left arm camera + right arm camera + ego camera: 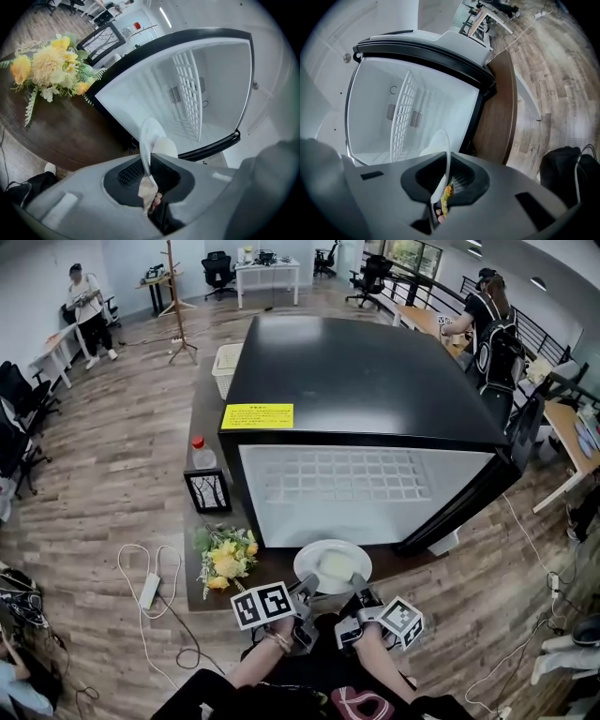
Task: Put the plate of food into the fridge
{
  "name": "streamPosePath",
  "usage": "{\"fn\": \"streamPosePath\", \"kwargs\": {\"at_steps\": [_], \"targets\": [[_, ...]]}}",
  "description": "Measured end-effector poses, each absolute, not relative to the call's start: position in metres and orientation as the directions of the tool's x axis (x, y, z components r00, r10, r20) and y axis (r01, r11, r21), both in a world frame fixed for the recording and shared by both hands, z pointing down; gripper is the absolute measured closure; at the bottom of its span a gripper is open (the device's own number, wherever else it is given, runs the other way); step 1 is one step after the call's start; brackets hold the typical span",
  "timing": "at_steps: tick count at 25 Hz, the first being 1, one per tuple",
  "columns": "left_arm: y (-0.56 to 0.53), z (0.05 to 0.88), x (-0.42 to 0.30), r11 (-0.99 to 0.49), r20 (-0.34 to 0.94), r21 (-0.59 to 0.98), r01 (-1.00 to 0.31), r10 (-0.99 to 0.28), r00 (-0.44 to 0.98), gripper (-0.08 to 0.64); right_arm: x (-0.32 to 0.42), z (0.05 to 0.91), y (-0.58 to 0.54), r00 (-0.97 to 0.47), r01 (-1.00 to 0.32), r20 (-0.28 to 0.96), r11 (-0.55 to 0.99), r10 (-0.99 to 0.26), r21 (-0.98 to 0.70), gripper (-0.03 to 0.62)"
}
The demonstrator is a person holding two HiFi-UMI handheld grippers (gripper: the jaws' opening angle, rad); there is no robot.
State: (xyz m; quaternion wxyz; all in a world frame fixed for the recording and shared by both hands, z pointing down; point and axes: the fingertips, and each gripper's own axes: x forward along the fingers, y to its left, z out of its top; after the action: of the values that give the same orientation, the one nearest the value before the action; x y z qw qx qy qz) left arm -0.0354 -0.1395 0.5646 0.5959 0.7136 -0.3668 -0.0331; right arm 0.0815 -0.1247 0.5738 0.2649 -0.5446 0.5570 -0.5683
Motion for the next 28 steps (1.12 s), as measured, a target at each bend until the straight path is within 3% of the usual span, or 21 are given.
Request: {"fn": "streamPosePath", "kwargs": {"at_steps": [28], "targets": [[-0.238,0.574,0.002,0.043,0.441,0.851,-0.524,-0.599,0.668,0.508,0.118,0.579,-0.233,-0.334,-0.355,0.380,-0.258,-0.863,-0.898,0.560]]}}
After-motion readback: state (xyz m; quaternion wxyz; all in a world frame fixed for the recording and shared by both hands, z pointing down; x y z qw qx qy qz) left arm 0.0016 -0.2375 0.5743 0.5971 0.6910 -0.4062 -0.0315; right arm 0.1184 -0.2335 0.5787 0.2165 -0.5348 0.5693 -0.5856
